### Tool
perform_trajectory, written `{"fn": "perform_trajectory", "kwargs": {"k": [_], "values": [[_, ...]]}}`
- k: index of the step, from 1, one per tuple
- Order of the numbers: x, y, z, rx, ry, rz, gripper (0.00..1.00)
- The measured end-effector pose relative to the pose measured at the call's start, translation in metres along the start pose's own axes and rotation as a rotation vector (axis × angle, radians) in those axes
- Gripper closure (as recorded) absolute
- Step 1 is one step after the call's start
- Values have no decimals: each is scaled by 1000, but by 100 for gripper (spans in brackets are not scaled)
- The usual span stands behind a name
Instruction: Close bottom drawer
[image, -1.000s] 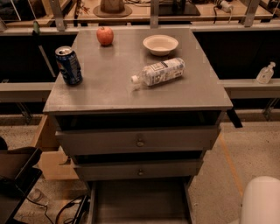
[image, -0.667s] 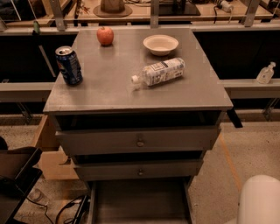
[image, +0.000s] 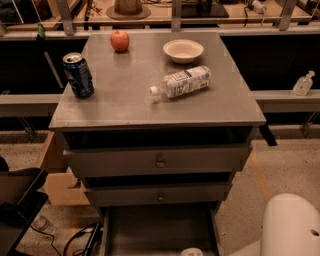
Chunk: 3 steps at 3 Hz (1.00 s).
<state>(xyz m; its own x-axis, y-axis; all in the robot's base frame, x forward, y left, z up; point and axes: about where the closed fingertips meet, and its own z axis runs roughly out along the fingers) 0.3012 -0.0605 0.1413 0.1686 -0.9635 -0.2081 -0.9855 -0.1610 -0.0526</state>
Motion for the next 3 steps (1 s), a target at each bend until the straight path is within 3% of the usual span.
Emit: {"fn": "perform_trajectory", "kwargs": {"k": [1, 2, 3], "values": [[2, -31, 6, 33, -9, -20, 100], [1, -28, 6, 33, -9, -20, 100], [0, -69, 16, 58, -29, -49, 100]]}}
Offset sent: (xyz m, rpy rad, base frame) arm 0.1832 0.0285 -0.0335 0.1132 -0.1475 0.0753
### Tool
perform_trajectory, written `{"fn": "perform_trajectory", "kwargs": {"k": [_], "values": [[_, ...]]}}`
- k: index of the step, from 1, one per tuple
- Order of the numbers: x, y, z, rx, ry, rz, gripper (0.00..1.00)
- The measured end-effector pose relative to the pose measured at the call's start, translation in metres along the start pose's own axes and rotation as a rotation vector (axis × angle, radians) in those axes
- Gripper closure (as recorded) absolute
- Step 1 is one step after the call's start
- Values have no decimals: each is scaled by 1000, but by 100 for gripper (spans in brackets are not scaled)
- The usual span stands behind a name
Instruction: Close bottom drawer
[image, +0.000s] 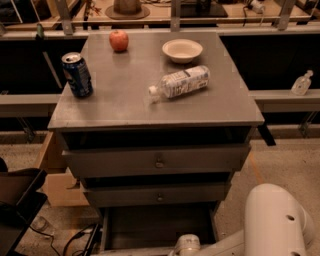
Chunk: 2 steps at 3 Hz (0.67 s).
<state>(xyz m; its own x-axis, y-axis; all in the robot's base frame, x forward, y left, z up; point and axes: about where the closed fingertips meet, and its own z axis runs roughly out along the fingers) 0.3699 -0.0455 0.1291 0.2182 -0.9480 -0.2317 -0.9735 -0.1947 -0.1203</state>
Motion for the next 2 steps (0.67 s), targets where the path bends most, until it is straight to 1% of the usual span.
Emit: {"fn": "perform_trajectory", "kwargs": {"k": [1, 2], "values": [[-1, 0, -3, 3, -2, -3, 100], [-1, -36, 10, 16, -22, -34, 100]]}}
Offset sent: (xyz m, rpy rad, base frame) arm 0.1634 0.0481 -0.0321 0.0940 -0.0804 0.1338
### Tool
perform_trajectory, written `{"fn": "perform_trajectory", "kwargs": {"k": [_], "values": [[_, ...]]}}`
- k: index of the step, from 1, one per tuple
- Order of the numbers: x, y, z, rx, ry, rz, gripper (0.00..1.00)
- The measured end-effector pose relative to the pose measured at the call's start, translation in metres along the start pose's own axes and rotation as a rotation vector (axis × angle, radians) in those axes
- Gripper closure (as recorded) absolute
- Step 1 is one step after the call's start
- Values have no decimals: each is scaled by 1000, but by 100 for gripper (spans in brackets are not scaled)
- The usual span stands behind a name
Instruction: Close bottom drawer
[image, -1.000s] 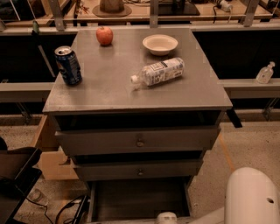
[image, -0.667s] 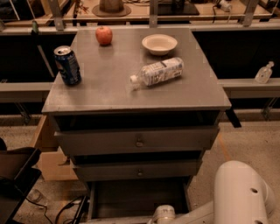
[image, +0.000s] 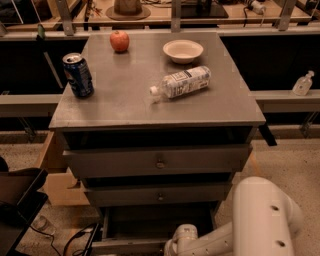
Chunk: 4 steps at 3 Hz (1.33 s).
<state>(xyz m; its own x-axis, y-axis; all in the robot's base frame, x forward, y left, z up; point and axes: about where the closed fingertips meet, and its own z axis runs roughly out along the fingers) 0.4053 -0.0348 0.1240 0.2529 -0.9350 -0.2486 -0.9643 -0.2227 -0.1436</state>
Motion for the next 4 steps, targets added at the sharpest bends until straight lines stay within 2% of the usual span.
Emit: {"fn": "perform_trajectory", "kwargs": {"k": [1, 3, 4], "values": [[3, -16, 2, 6, -10, -18, 100], [-2, -65, 25, 13, -35, -76, 100], [-5, -80, 33, 9, -38, -97, 100]]}}
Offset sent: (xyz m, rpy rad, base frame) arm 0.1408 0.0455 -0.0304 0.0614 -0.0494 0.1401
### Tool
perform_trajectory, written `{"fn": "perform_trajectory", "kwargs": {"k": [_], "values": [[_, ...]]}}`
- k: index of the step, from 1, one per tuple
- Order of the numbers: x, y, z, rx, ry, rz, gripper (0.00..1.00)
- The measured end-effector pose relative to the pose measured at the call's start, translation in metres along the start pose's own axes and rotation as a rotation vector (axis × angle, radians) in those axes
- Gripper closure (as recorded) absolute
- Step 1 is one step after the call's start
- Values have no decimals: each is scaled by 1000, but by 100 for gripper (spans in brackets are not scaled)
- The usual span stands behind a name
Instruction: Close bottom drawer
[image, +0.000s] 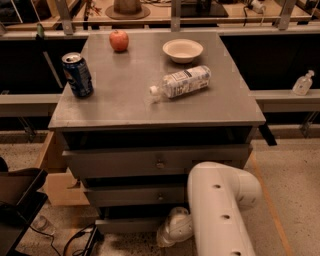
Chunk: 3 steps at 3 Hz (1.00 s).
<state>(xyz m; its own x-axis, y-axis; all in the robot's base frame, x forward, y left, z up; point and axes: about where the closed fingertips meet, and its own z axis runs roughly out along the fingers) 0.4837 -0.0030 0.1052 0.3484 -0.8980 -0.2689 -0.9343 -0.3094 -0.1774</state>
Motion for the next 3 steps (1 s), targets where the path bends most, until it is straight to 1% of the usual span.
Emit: {"fn": "perform_trajectory", "kwargs": {"k": [1, 2, 3], "values": [[-4, -23, 14, -15, 1, -36, 100], [-4, -22, 13, -17, -4, -36, 100], [-9, -15, 7, -32, -49, -32, 100]]}}
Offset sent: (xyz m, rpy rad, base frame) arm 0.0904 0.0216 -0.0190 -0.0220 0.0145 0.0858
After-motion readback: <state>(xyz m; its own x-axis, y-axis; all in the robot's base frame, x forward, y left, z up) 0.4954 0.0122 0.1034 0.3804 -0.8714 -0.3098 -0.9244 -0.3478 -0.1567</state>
